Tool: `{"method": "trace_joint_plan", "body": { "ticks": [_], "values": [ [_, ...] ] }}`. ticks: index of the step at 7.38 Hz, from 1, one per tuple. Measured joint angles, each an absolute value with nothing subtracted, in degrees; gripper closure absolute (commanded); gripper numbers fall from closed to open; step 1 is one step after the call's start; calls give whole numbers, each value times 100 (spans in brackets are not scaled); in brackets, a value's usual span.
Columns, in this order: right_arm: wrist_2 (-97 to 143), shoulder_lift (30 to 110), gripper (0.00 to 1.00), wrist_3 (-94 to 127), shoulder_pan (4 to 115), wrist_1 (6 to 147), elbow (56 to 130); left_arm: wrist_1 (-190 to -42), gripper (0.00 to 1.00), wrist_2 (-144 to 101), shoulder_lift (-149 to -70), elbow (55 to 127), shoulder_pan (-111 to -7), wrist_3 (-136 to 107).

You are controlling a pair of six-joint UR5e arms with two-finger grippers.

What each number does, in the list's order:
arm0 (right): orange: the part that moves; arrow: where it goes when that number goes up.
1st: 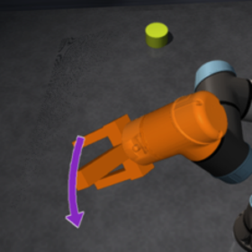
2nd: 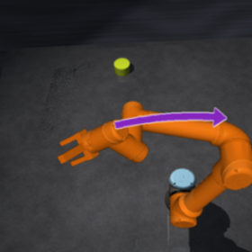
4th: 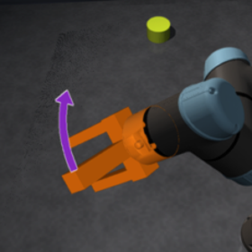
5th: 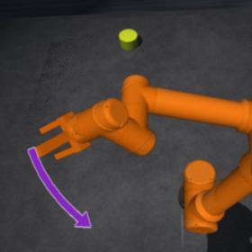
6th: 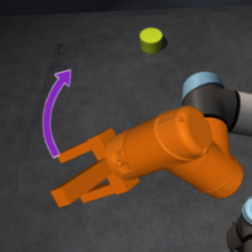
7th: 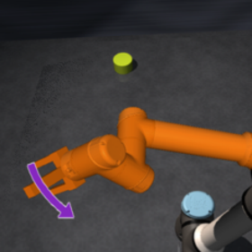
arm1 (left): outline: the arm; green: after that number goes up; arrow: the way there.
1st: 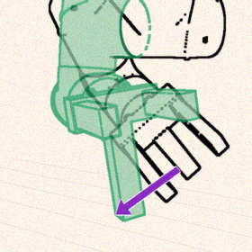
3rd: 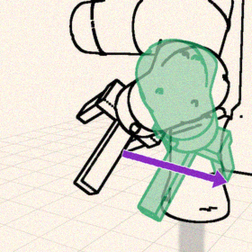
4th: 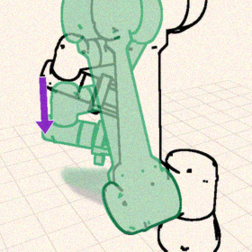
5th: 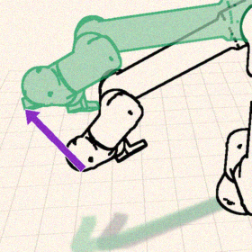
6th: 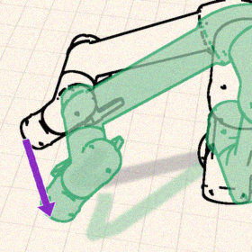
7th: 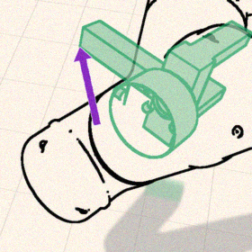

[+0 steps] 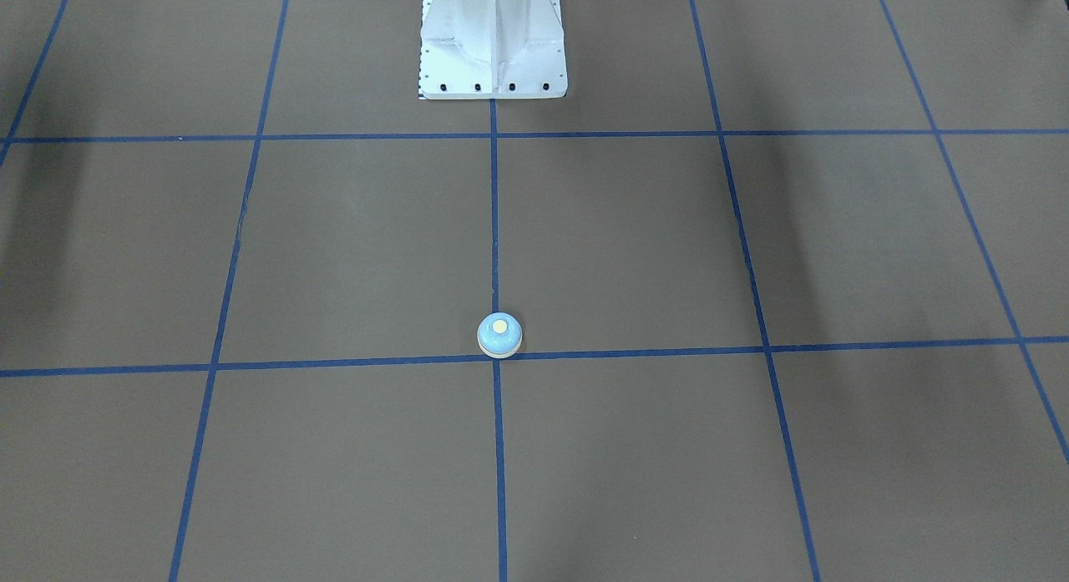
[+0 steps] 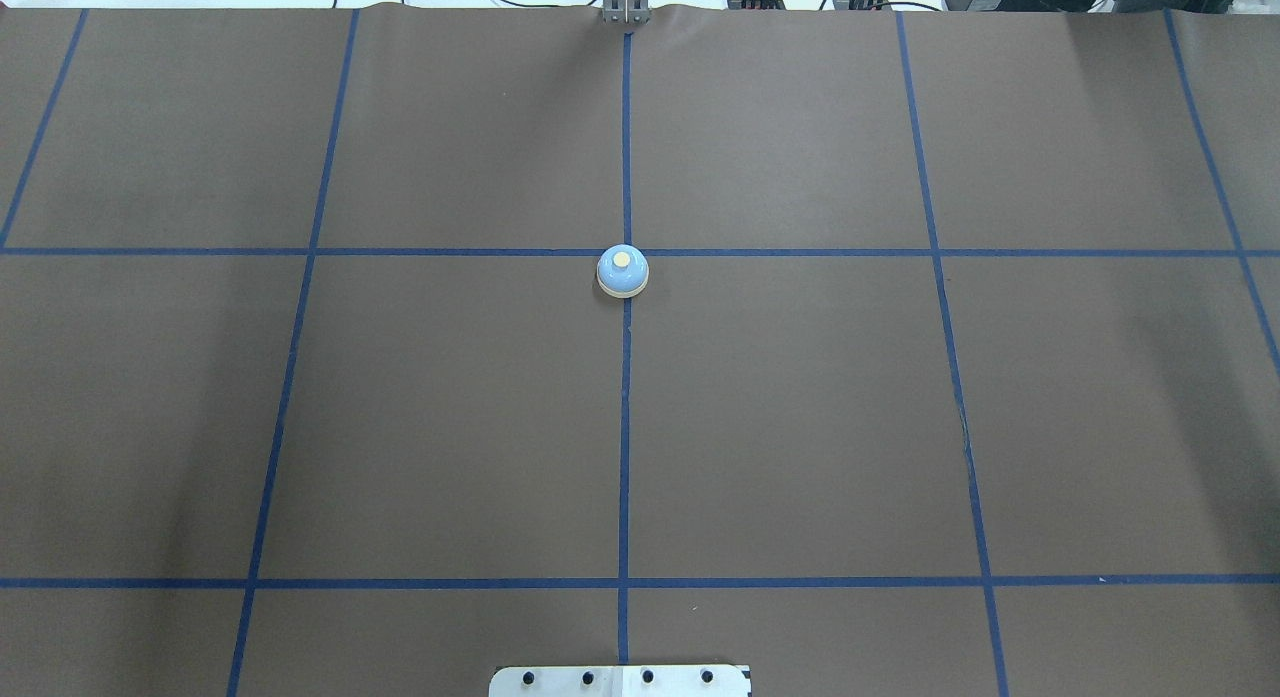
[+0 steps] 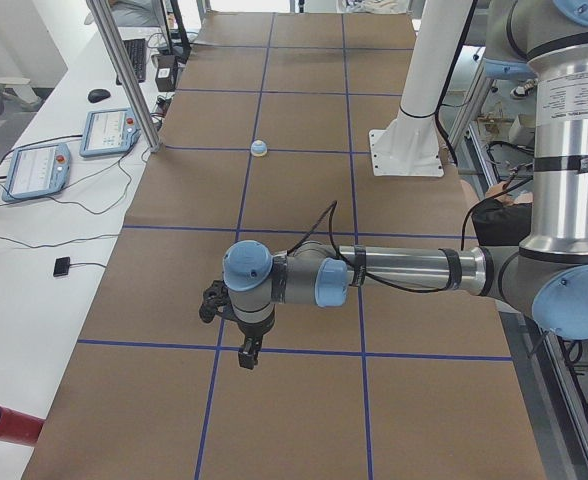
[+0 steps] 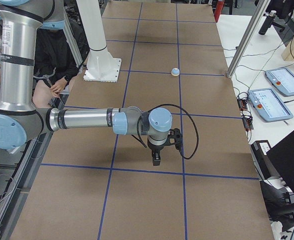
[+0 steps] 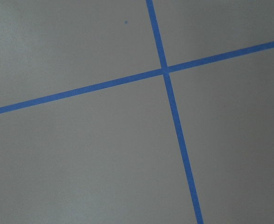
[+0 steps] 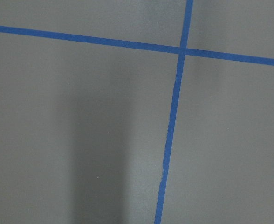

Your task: Place and press bell with both arms

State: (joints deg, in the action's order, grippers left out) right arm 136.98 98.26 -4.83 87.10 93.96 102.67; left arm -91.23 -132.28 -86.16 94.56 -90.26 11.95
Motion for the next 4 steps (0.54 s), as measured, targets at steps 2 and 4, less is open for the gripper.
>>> {"method": "trace_joint_plan", "body": {
  "ticks": [2,4],
  "values": [
    [13705,9825,0,-481,8711,9394,10270,-9123,0,-13228,-8620,9429,-9026,1195],
    [13698,9819,0,-476,8712,9388,10273,-9123,0,-13228,-8626,9420,-9026,1197]
  ]
}}
